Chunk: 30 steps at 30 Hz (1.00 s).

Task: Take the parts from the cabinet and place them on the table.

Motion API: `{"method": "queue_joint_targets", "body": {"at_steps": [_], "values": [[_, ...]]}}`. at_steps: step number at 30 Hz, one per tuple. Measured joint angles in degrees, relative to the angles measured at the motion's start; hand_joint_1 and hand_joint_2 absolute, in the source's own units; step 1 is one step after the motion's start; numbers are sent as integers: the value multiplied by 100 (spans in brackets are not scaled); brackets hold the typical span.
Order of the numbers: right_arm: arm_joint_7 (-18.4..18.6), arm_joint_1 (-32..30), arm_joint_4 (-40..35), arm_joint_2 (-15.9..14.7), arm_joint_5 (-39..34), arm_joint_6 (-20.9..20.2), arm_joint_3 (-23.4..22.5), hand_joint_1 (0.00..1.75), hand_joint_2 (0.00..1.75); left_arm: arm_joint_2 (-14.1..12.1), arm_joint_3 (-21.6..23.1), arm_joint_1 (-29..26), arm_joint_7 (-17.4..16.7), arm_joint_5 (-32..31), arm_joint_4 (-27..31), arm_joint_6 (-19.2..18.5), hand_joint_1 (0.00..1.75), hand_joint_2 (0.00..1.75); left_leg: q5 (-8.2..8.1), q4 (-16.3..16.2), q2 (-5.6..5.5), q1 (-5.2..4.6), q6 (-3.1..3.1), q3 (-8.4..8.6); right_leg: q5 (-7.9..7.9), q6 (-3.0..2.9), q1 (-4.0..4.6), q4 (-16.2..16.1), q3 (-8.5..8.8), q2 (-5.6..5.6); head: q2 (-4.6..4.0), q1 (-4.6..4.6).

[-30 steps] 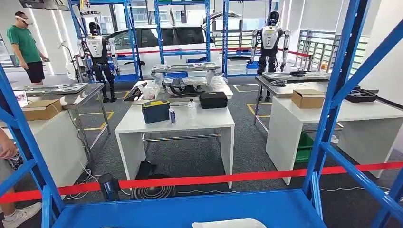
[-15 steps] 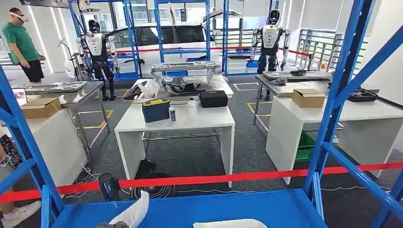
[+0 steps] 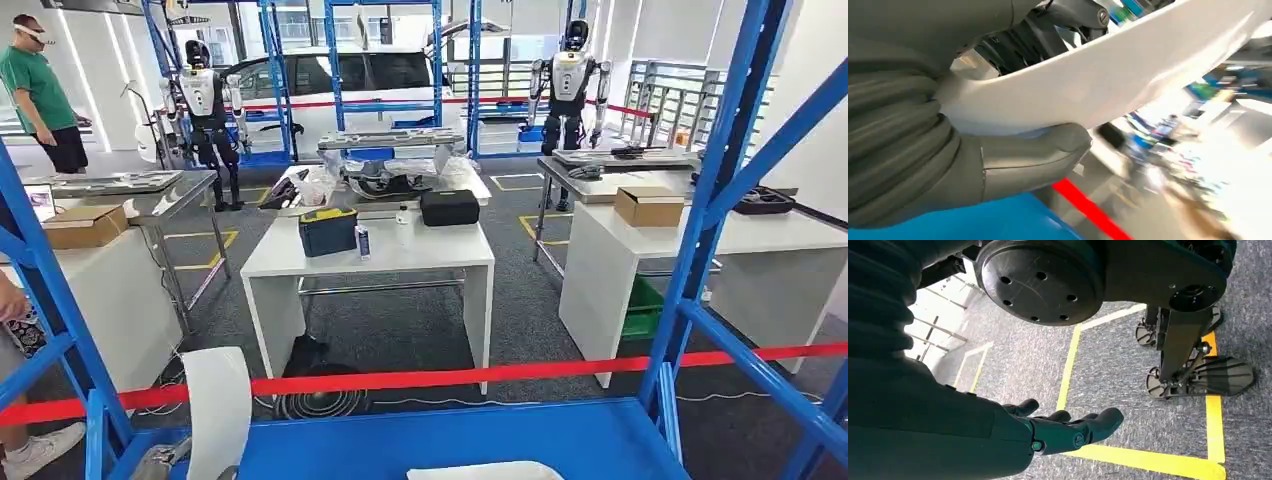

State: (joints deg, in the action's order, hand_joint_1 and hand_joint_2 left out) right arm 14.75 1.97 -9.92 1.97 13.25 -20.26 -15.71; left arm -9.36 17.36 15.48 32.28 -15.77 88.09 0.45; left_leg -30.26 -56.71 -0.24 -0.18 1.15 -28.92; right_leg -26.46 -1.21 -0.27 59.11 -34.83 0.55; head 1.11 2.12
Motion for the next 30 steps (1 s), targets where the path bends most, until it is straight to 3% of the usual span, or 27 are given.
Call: {"method": "queue_joint_targets", "body": {"at_steps": [4, 9, 12, 13, 14, 15, 16, 18, 19, 20, 21, 23, 24, 25, 27, 29, 30], "values": [[24, 4, 0, 9, 13, 0, -24, 0, 175, 142, -175, -302, 63, 661, 778, -701, 175, 175, -12, -10, -1, -14, -19, -2, -1, 10, -15, -9, 3, -1, 0, 0], [22, 7, 0, 33, 13, 0, -37, 0, 175, 221, -300, -413, 87, 664, 1192, -771, 175, 175, -34, -41, -1, -32, -58, -4, 0, 43, -35, -10, 15, -3, 0, 0], [29, 5, 0, 42, 11, 0, -61, 0, 175, 271, -306, -447, 168, 499, 1317, -773, 175, 175, -36, -55, -1, -55, -107, -16, 18, 98, -55, -34, 25, -3, 0, 0], [29, 4, 0, 42, 11, 0, -64, 0, 175, 295, -304, -449, 166, 434, 1365, -773, 175, 175, 33, -30, -1, -56, -141, -6, 65, 137, -53, -57, 38, 0, 0, 0], [20, 9, 0, 37, 4, 0, -68, 0, 175, 350, -302, -460, 168, 375, 1415, -773, 175, 175, 116, 89, 30, 28, -165, 75, 1, 150, -41, -27, 17, -10, 0, 0], [18, 9, 0, 26, 0, 0, -72, 0, 175, 383, -302, -463, 168, 349, 1444, -773, 175, 175, 141, 115, 30, 23, -175, 70, -124, 172, -34, 84, -27, -16, 0, -4], [22, 9, 0, 26, -2, 0, -79, 0, 175, 411, -302, -477, 170, 349, 1470, -773, 175, 175, 154, 113, 45, 32, -197, 55, -348, 189, -38, 398, -157, -16, 0, -4], [31, 0, 0, 26, 13, 0, -96, 0, 175, 472, -300, -564, 179, 351, 1505, -851, 175, 175, 153, 109, 74, 32, -197, 40, -759, 238, -66, 1305, -532, -17, 0, -4], [29, -4, 0, 26, 17, 0, -101, 0, 175, 479, -295, -599, 186, 351, 1505, -895, 175, 175, 153, 98, 83, 33, -197, 30, -817, 260, -77, 1576, -645, -17, 0, -4], [22, -6, 0, 26, 35, 0, -105, 0, 175, 479, -293, -643, 197, 342, 1511, -919, 175, 175, 149, 81, 89, 43, -192, 19, -730, 282, -98, 1603, -647, -21, 0, -7], [20, -5, 0, 24, 48, 0, -110, 0, 175, 479, -293, -684, 232, 340, 1533, -952, 175, 175, 140, 57, 91, 57, -176, 6, -533, 308, -125, 1356, -512, -28, 0, -4], [20, -2, 0, 13, 85, 0, -112, 0, 175, 475, -293, -764, 310, 371, 1601, -1026, 175, 175, 89, -50, 85, 109, -97, -29, -89, 376, -199, 390, 15, -49, 0, -7], [22, 8, 0, 15, 114, 0, -112, 0, 175, 472, -295, -806, 348, 390, 1634, -1053, 175, 175, 55, -108, 82, 108, -42, -73, -258, 409, -188, 168, 144, -42, 0, -4], [22, 6, 0, 31, 116, 0, -112, 0, 175, 457, -295, -860, 372, 397, 1662, -1061, 175, 175, 34, -175, 64, 92, 1, -167, -167, 297, -150, 226, 123, -3, 0, -9], [24, 3, 0, 28, 120, 0, -112, 0, 175, 420, -293, -961, 437, 403, 1713, -1074, 175, 175, 37, -212, 53, 79, 71, -149, -251, 158, -137, 228, 68, 3, 0, 9], [24, 6, 0, 28, 122, 0, -112, 0, 175, 390, -293, -1015, 439, 412, 1728, -1074, 175, 175, 28, -229, 43, 119, 141, -208, -198, 53, -134, 193, 23, -12, 0, -4], [22, 9, 0, 28, 122, 0, -112, 0, 175, 372, -293, -1045, 439, 414, 1739, -1074, 175, 175, -116, -344, 45, 122, 156, -256, -169, 7, -124, 180, 12, -24, 0, -7]]}}
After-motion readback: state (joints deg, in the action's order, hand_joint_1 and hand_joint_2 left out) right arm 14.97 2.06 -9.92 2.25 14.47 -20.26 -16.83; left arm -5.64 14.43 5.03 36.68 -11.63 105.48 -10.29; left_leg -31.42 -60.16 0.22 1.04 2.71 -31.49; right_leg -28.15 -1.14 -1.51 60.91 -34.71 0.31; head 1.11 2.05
